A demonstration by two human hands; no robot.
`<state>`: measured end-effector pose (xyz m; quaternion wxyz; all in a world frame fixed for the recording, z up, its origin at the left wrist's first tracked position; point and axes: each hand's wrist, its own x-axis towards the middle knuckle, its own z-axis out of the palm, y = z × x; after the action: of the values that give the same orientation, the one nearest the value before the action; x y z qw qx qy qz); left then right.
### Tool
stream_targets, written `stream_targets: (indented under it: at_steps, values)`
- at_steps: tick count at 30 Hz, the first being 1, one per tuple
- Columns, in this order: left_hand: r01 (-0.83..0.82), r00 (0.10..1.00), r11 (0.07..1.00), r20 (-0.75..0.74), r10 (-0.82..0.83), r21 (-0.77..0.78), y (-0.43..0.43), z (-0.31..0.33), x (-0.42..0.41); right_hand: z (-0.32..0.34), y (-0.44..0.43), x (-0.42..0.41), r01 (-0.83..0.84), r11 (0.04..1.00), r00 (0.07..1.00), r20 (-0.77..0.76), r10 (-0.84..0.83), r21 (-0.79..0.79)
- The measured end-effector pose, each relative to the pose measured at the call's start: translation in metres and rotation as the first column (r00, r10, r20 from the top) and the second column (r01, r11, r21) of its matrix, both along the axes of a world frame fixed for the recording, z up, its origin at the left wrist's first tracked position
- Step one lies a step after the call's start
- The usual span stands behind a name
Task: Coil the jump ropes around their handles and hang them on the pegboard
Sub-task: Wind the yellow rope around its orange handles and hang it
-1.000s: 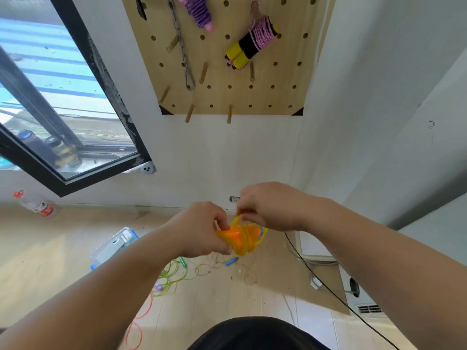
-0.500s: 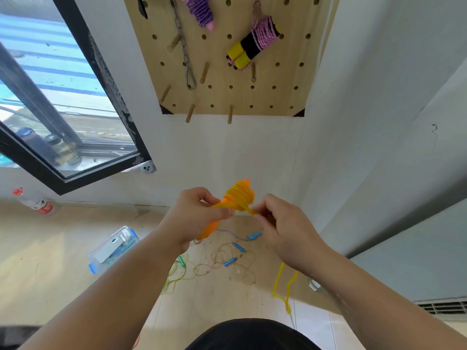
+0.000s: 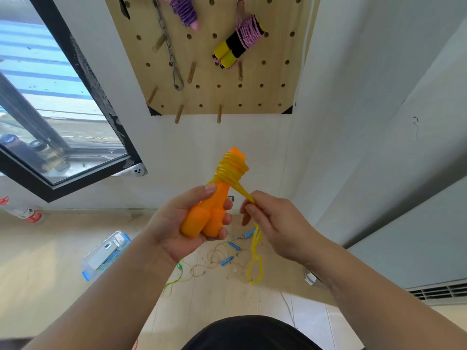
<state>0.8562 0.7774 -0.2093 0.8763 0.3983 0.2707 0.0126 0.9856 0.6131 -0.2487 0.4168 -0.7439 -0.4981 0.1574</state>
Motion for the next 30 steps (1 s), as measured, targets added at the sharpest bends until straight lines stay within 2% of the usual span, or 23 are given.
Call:
stream_targets:
  at_steps: [1, 3, 4, 6, 9, 13, 14, 16, 17, 19, 22, 24, 27, 30]
  values:
    - [-0.010, 0.999, 1.000, 0.037, 0.010, -0.020, 0.003, 0.002, -0.002, 0.002, -0.001, 0.000, -0.030, 0.998, 0.988, -0.148, 0.038, 0.054]
    - [-0.052, 0.994, 0.998, 0.092, 0.054, -0.030, 0.011, 0.004, -0.007, 0.005, -0.005, -0.001, 0.001, 0.987, 0.886, -0.458, 0.073, 0.159]
    - [-0.065, 0.992, 0.998, 0.103, 0.067, -0.021, 0.016, 0.005, -0.009, 0.005, -0.007, -0.001, 0.034, 0.982, 0.831, -0.551, 0.076, 0.187]
    - [-0.063, 0.992, 0.998, 0.105, 0.063, -0.005, 0.021, 0.006, -0.011, 0.004, -0.007, 0.001, 0.045, 0.982, 0.807, -0.586, 0.073, 0.184]
    - [-0.019, 0.993, 0.999, 0.118, 0.022, -0.030, 0.016, 0.003, -0.011, 0.003, -0.004, 0.008, 0.019, 0.992, 0.894, -0.446, 0.039, 0.126]
    - [0.103, 0.981, 0.992, 0.175, -0.090, -0.072, 0.005, 0.001, -0.008, -0.006, -0.003, 0.017, -0.005, 0.997, 0.947, -0.321, 0.031, 0.081]
    - [0.157, 0.972, 0.986, 0.184, -0.144, -0.059, 0.003, 0.000, -0.007, -0.007, -0.004, 0.018, -0.020, 0.997, 0.966, -0.256, 0.038, 0.071]
    - [0.274, 0.948, 0.962, 0.172, -0.267, -0.020, -0.001, -0.003, -0.008, -0.005, -0.003, 0.020, -0.072, 0.995, 0.997, -0.003, 0.073, 0.073]
    - [0.331, 0.933, 0.944, 0.152, -0.326, -0.004, -0.002, -0.004, -0.009, -0.002, -0.002, 0.023, -0.116, 0.990, 0.983, 0.153, 0.103, 0.078]
    - [0.417, 0.905, 0.908, 0.071, -0.418, 0.036, 0.000, -0.006, -0.011, 0.002, 0.001, 0.035, -0.199, 0.980, 0.884, 0.429, 0.186, -0.015]
    - [0.505, 0.862, 0.844, -0.142, -0.486, 0.178, 0.007, -0.009, -0.013, -0.003, 0.007, 0.051, -0.181, 0.956, 0.679, 0.673, 0.292, -0.232]
    - [0.565, 0.824, 0.764, -0.274, -0.497, 0.313, 0.008, -0.009, -0.013, -0.005, 0.011, 0.054, -0.207, 0.932, 0.602, 0.712, 0.360, -0.297]
    - [0.637, 0.768, 0.568, -0.486, -0.416, 0.521, 0.002, -0.011, -0.008, 0.003, 0.021, 0.050, -0.263, 0.885, 0.575, 0.674, 0.464, -0.384]
    - [0.664, 0.748, 0.228, -0.630, -0.208, 0.712, 0.000, -0.018, 0.002, 0.008, 0.033, 0.038, -0.207, 0.854, 0.582, 0.641, 0.500, -0.477]
